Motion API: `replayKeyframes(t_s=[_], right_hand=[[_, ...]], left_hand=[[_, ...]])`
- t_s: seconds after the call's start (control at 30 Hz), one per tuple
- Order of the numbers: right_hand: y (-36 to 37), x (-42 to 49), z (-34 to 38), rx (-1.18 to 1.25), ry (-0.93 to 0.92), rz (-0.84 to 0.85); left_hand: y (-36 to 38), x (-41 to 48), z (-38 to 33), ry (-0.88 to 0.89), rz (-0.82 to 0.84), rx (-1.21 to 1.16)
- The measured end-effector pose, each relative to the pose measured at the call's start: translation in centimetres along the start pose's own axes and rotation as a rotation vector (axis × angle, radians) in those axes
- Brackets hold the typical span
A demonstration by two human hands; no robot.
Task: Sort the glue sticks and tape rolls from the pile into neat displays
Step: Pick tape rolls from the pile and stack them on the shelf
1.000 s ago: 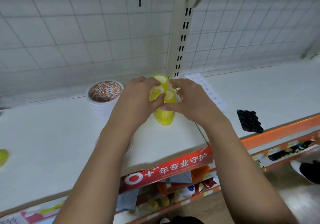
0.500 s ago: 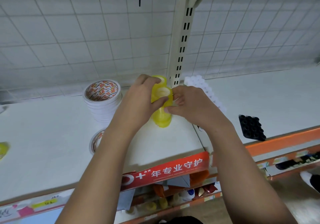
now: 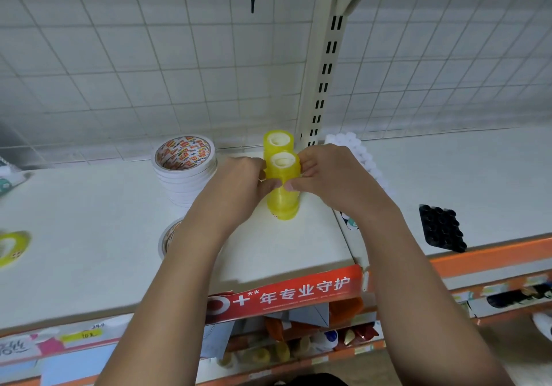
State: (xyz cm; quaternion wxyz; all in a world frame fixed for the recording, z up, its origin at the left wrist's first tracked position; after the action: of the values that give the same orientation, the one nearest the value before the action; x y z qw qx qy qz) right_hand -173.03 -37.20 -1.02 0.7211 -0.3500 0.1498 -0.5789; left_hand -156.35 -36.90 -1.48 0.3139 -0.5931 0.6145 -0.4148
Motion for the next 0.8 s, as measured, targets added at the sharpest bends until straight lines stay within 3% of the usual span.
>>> replayKeyframes(t_s=[0.57, 0.8], right_hand=[[0.3, -1.0, -0.5, 0.057, -0.041, -0.049], [0.2, -1.3, -0.5, 0.078, -0.065, -0.103]], left_hand=[[0.7, -0.6, -0.3, -0.066, -0.026, -0.11], [1.0, -1.0, -0.4, -0.089, -0.119, -0.17]])
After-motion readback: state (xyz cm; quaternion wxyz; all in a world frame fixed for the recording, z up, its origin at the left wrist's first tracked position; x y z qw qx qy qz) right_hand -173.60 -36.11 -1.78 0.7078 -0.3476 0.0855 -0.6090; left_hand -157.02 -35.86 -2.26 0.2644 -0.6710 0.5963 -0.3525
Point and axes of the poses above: each hand's wrist, its own x-axis towards the middle knuckle, its own y-axis out of the palm, z = x × y, the point moved 3 cm from there along x, towards the middle knuckle, and after that the axes turned 12 degrees about -y, right-handed, at the moved point
